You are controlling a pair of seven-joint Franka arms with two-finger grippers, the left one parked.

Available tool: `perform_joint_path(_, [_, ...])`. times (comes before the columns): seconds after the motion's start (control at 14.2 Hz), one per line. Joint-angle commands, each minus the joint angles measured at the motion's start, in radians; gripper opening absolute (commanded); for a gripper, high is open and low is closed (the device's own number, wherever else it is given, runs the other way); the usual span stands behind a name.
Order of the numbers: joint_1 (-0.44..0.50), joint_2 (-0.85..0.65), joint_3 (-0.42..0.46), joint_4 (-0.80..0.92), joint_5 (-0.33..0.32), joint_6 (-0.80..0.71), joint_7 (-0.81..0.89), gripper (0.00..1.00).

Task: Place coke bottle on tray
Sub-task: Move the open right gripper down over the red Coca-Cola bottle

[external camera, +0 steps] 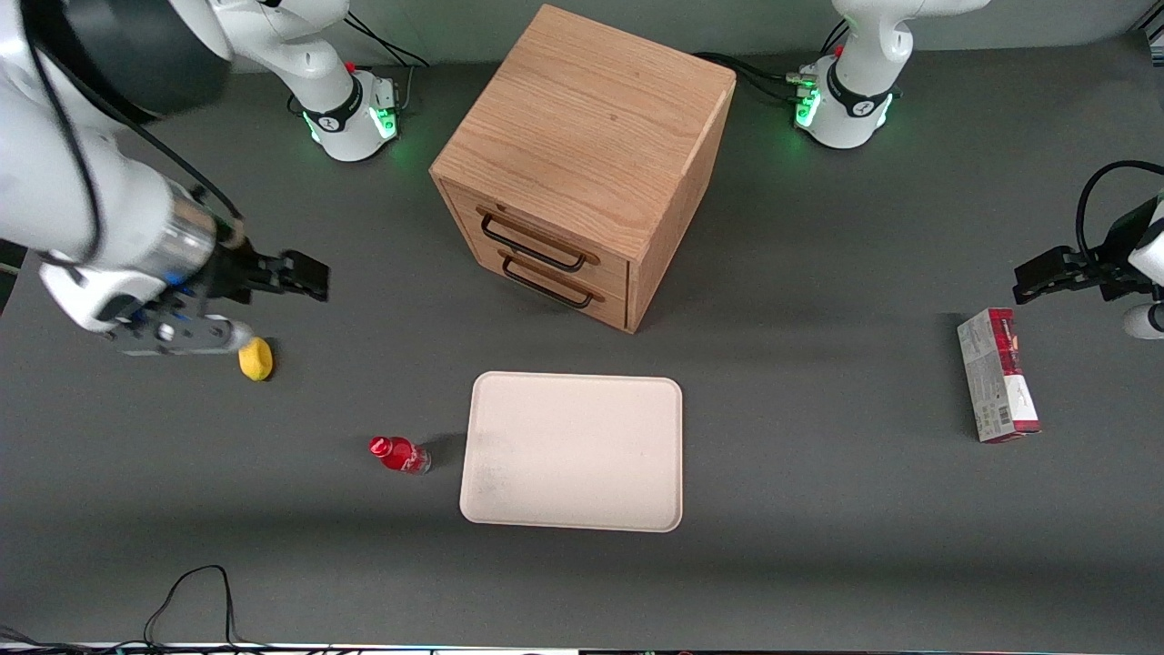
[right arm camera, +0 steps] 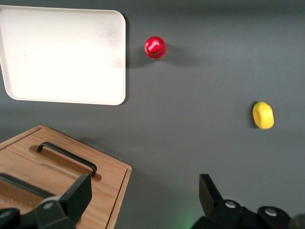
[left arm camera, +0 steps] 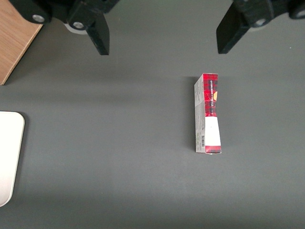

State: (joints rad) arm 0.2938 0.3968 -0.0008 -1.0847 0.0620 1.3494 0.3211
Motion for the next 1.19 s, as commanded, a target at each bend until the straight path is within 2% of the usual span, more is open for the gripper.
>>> perform_joint_path(0.0, [-0.013,0.045,-0.011,0.091,-0.008,-0.056,0.004,1.00])
perform_joint_path(0.21, [-0.015,0.095,-0.012,0.091,-0.008,-0.017,0.003,1.00])
perform_joint_path(0.56, [-0.016,0.261,-0.015,0.124,-0.013,0.186,0.015,1.00])
perform_joint_path(0.77, [-0.015,0.403,-0.013,0.219,-0.042,0.258,0.013,1.00])
perform_joint_path(1.12, [0.002,0.508,-0.008,0.226,-0.093,0.346,0.007,0.99])
